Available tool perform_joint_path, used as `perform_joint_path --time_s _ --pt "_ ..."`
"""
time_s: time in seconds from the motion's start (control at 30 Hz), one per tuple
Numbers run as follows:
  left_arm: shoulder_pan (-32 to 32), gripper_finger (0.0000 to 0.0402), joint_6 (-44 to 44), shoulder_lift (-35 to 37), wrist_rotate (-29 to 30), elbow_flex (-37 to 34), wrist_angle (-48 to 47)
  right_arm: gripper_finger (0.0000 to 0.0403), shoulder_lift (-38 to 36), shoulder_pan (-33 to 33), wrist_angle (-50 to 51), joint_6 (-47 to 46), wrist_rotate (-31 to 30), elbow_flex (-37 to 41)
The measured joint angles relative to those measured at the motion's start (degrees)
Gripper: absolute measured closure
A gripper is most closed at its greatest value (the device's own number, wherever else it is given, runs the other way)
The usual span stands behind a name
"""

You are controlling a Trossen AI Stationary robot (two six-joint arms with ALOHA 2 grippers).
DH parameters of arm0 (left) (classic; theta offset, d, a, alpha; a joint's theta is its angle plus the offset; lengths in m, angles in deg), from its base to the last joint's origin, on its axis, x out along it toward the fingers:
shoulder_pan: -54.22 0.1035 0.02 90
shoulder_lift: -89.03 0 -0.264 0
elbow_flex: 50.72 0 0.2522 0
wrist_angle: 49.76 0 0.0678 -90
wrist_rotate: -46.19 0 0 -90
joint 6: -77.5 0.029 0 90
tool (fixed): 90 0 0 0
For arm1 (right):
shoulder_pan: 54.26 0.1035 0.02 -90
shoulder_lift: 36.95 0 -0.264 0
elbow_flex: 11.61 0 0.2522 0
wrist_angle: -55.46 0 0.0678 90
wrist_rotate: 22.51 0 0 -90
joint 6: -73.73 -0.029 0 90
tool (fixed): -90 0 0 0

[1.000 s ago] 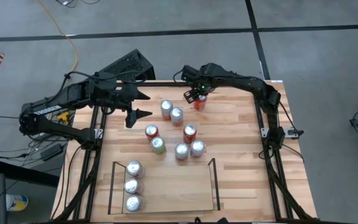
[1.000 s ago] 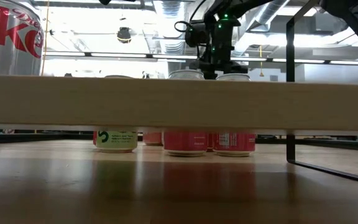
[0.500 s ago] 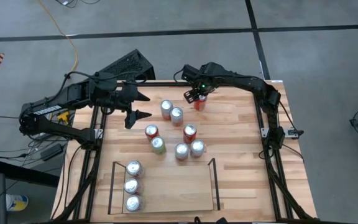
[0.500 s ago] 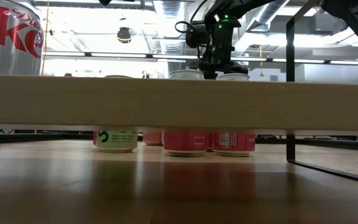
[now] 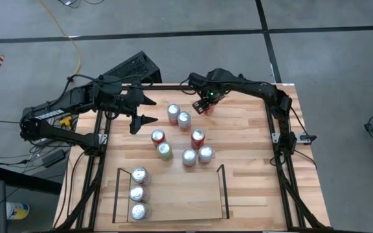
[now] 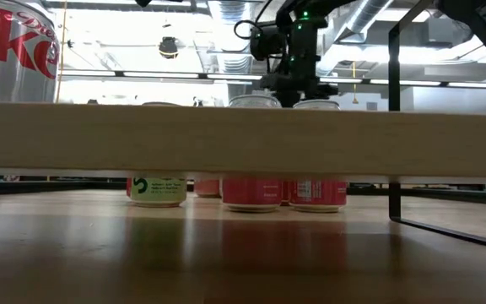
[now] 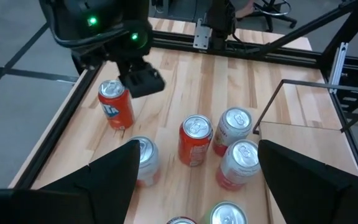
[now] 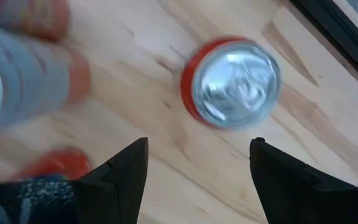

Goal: Place canned beverage on shelf
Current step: Put the red soda can on the shelf

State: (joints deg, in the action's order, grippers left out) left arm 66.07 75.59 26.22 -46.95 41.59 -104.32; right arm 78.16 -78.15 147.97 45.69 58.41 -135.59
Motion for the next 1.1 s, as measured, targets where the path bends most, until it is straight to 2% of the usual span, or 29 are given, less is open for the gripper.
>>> perform_joint_path --time_s 0.2,0.5,0.7,0.83,0.93,1.1 --pt "1.35 0.0093 0.16 0.0 -0.34 0.0 0.16 0.0142 0.28 -0.1 -1.08 4.66 -0.23 -0.02" --pt "4.57 0.0093 -0.05 0.27 -5.08 0.0 0.37 0.0142 0.28 0.14 -1.39 1.85 1.17 -0.04" --pt "7.24 0.0093 -0.06 0.26 -9.09 0.0 0.37 0.0135 0.28 -0.24 -0.66 1.29 4.66 -0.04" --pt "9.52 0.0093 -0.08 0.26 -11.77 0.0 0.39 0.0103 0.28 -1.13 1.63 1.43 4.77 -0.06" --pt "11.04 0.0093 -0.04 0.26 -13.5 0.0 0.41 0.0064 0.28 -2.25 3.48 0.76 4.9 -0.23" --pt "12.09 0.0093 1.28 0.26 -14.61 0.0 0.36 0.0011 0.28 -2.99 0.36 -2.33 5.7 -0.3"
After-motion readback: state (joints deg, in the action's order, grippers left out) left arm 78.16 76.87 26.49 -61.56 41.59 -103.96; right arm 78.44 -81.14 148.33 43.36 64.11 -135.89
